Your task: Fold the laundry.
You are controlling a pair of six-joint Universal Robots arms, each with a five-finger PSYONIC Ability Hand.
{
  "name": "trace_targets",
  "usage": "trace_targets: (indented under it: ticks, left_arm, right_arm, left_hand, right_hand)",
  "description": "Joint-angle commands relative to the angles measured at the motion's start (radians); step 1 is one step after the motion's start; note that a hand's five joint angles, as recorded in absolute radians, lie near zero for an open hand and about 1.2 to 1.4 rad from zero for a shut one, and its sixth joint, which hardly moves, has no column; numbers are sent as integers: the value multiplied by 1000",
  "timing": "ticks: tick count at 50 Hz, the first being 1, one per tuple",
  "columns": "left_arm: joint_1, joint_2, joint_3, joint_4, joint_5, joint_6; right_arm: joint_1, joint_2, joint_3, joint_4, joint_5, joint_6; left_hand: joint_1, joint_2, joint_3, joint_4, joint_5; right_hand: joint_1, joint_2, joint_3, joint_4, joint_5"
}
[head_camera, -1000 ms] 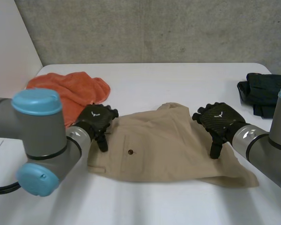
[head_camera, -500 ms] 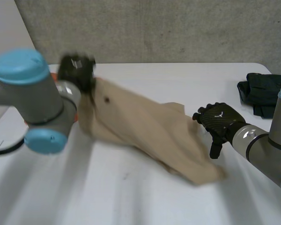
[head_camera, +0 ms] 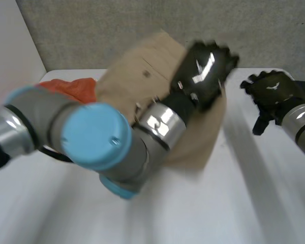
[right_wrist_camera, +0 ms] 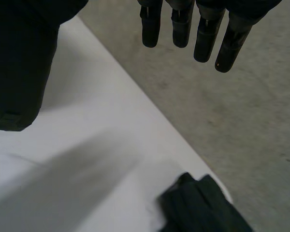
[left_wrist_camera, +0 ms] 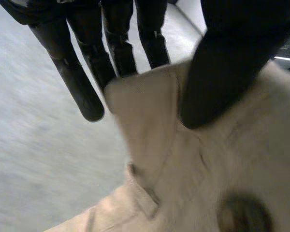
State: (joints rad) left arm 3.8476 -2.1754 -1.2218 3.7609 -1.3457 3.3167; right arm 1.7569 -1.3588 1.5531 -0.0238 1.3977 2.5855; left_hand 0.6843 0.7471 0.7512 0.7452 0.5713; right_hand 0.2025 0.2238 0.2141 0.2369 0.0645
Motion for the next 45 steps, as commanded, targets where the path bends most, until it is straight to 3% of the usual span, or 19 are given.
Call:
trace_targets:
  ticks: [1,8,15,16,21,24,32,40,45]
  left_arm:
    - [-65,-27,-62,-47,75,-101]
    - [-10,78,-88,-49,60,-103]
    - [125,198,-156,-113,-105,-97]
    - [144,225,-188,-148,-154,-97]
    - [165,292,-283,-259,-239,-86]
    - [165,333,-358,-346,-251,-75]
    - [156,374,-511,-567,-251,-85]
    - [152,350,-551,-659,-218,-114]
    - [155,280,-538,-655,-205,-149]
  right_arm:
    - [-69,-6,-39,1,4,-1]
    - [-79,-5,-51,4,-3,-1]
    - [-57,-2,-31,25,-28,-21]
    - [-53,-2,-27,42,-48,-22]
    - [-51,-13,-13,142,-149,-79]
    - [-53,-20,10,223,-207,-169]
    - [-65,-16,111,343,-238,-415]
    - [-62,38,199,243,-241,-427]
    - [-60,109,234,154,-240,-426]
  left_hand:
    - [-510,-573,-577,-571,-571]
    - [-509,-572,-576,-570,-570]
    - [-483,-545,-550,-544,-544]
    - [-468,-531,-535,-529,-530]
    - [-395,-457,-461,-455,-456]
    - [-280,-343,-347,-341,-342]
    - [122,59,55,61,61]
    - [46,-17,-21,-15,-15]
    - [-250,-313,-317,-311,-312]
  right_hand:
    - [-28,-49,-40,-62,-64]
    - [-28,-49,-40,-62,-64]
    - [-28,-49,-40,-62,-64]
    - [-28,-49,-40,-62,-64]
    - [-28,-49,-40,-62,-64]
    - [-28,-49,-40,-62,-64]
    - [-28,-49,-40,-62,-64]
    - [-28,-49,-40,-62,-64]
    - [-28,-49,-40,-62,-64]
